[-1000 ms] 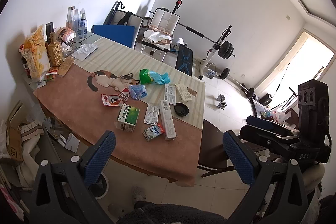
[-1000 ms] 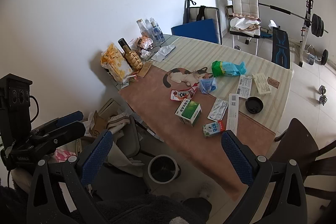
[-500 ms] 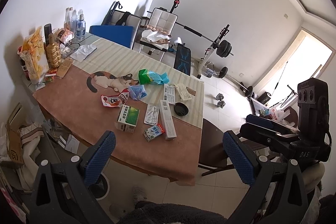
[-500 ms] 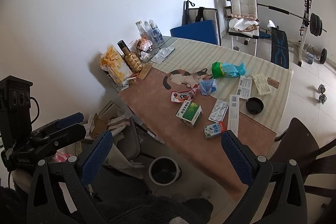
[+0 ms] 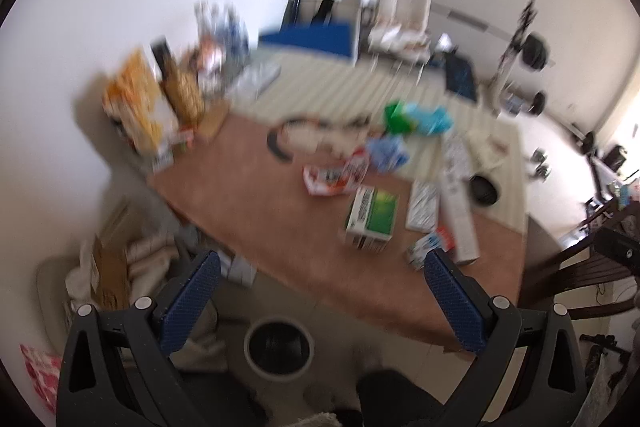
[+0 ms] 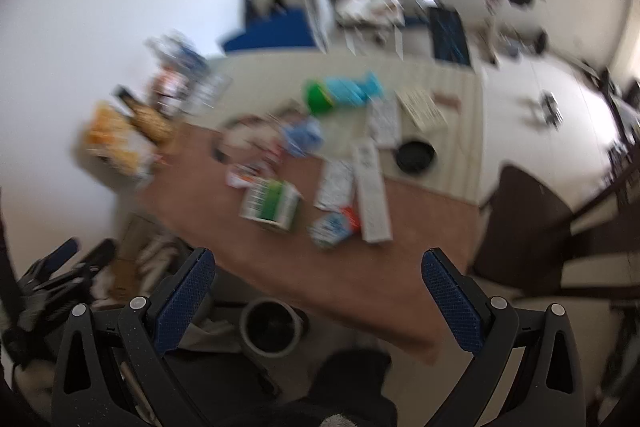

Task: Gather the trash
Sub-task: 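Grasp the green medicine box with the left tool while the right tool grasps the white Doctor's box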

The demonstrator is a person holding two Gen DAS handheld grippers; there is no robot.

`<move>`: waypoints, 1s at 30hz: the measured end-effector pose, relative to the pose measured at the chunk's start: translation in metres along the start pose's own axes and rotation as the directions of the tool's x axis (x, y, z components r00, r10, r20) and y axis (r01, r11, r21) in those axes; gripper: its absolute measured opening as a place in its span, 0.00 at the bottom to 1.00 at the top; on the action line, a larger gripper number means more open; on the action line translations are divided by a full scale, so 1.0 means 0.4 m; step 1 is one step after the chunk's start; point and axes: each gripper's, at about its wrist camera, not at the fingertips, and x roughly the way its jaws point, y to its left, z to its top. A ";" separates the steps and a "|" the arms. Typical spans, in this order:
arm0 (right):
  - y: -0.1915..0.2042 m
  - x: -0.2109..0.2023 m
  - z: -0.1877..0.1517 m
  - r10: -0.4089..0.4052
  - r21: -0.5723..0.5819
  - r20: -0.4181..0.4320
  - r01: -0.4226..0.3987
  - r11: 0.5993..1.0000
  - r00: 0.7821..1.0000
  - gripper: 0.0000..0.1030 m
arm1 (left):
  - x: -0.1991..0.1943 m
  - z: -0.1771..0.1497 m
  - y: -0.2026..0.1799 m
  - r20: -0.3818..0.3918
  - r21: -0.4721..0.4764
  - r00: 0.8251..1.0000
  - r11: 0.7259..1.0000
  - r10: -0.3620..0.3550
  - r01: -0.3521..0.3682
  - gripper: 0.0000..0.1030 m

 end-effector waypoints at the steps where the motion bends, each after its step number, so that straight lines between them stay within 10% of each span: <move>1: -0.028 0.074 0.016 -0.029 0.022 -0.044 0.030 0.999 0.999 1.00 | 0.048 0.007 -0.004 -0.039 -0.002 0.999 1.000 0.003 -0.003 1.00; 13: -0.190 0.729 0.182 -0.169 0.027 -0.363 0.192 0.981 0.916 1.00 | 0.559 0.092 -0.169 -0.391 0.110 0.920 0.994 0.039 0.005 1.00; 21: -0.157 0.917 0.211 -0.211 -0.061 -0.449 0.206 0.977 0.868 0.99 | 0.765 0.089 -0.223 -0.528 0.186 0.846 0.982 0.079 0.024 0.99; 30: -0.111 1.025 0.197 -0.230 -0.113 -0.493 0.201 0.973 0.839 0.74 | 0.800 0.072 -0.210 -0.544 0.146 0.837 0.989 0.058 0.026 0.79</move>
